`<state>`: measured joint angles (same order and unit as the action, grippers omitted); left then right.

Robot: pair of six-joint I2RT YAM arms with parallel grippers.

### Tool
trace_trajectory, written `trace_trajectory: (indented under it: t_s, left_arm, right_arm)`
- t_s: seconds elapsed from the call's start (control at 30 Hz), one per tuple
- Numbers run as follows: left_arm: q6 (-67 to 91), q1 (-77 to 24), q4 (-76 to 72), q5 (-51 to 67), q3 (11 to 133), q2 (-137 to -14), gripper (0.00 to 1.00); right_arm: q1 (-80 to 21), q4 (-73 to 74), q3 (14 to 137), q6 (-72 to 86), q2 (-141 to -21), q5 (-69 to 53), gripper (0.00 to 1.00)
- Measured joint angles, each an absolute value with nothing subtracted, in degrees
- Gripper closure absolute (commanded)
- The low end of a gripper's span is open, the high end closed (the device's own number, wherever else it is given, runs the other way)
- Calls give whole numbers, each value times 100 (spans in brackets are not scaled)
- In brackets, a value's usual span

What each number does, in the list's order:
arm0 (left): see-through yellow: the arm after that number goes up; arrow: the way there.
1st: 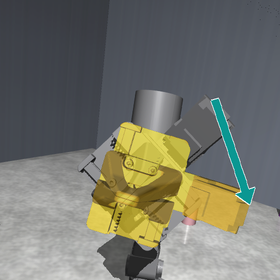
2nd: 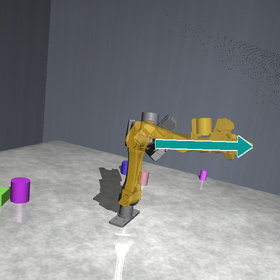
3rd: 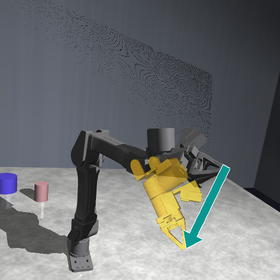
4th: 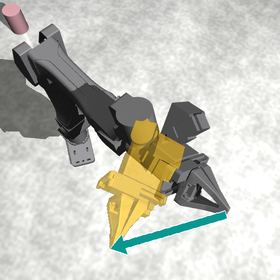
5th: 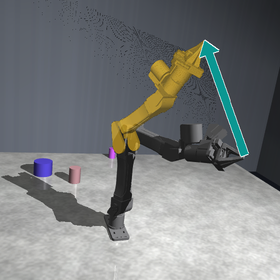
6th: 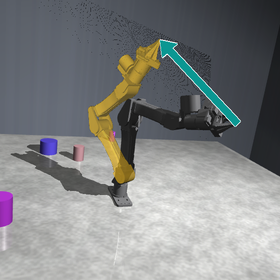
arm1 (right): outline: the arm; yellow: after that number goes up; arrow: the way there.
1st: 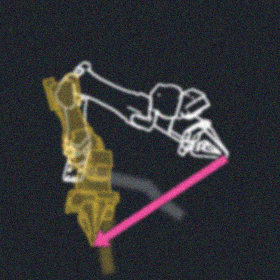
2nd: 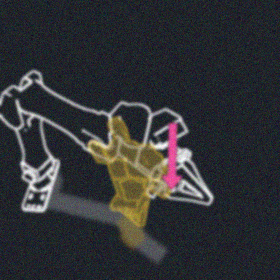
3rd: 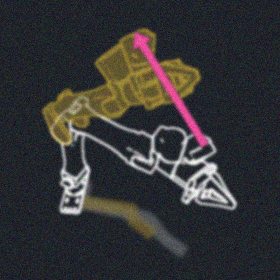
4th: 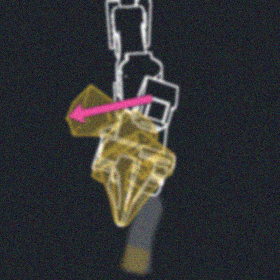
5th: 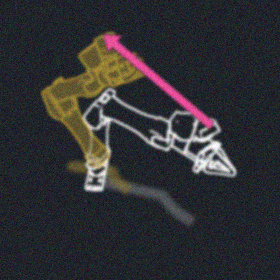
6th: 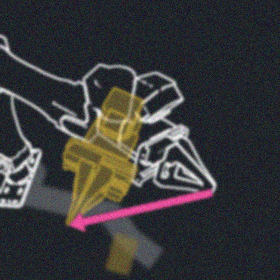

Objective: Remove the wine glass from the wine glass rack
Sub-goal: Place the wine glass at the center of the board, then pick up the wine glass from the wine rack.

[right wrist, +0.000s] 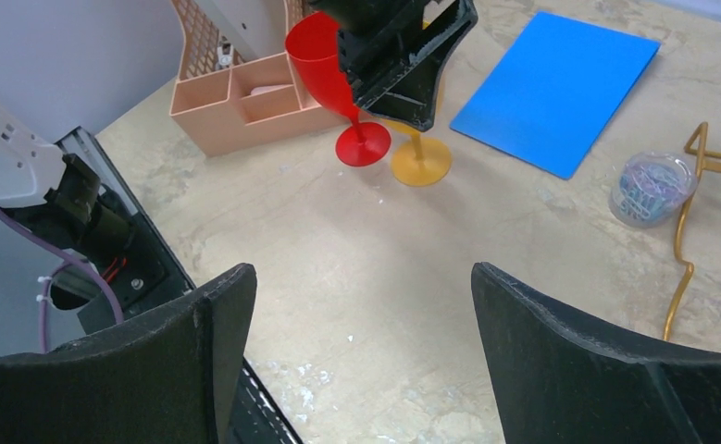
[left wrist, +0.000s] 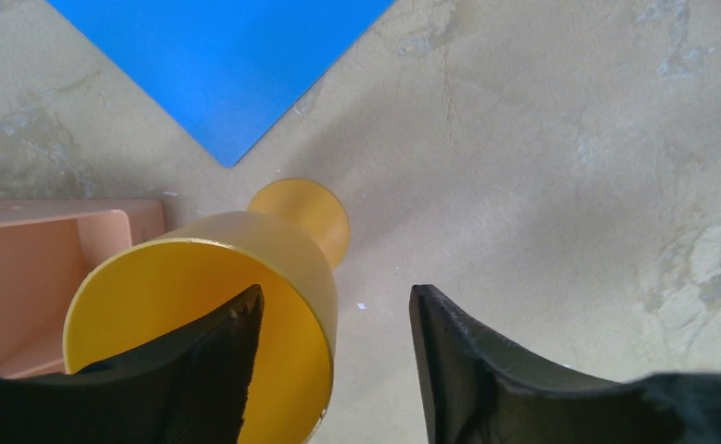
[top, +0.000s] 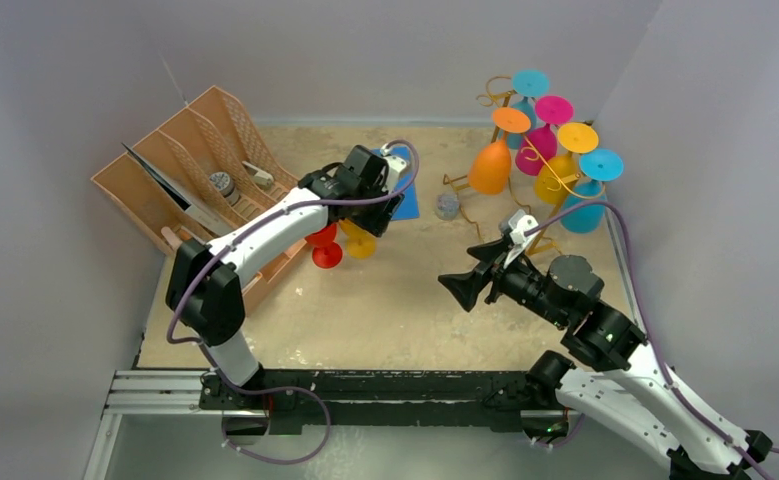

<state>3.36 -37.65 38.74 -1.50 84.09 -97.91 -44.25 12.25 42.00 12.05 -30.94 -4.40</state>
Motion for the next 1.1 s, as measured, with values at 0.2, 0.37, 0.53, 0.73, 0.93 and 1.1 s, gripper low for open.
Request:
trace_trajectory:
  t_s: [0.2,0.37,0.53,0.73,0.93,1.1]
  left_arm:
    - [388,-3765,3876,-8,8409,-9452,20]
    - [447,-3765,3728,82,8136,-8261,16]
    - [554,-3765,3710,-99,7432,-6724,13]
    - [731,-3765,3793,-473,6692,-5380,12]
    - [794,-3765,3931,-659,6388,-4941,12]
    - [794,-3765,4053,-840,6097,-4818,12]
  right_arm:
    - [-4425,1772,4506,1387,-3159,-399,8]
    - [-4425,2764,5408,1570,-3638,-84,8]
    - [-4425,4198,7673,1245,-4729,550,7]
    - [-4425,5175,10049,733,-5992,1767,10]
    - [-4423,5756,10512,545,-6722,2615,17]
    - [-4091,5800,10831,576,-7430,2635,15]
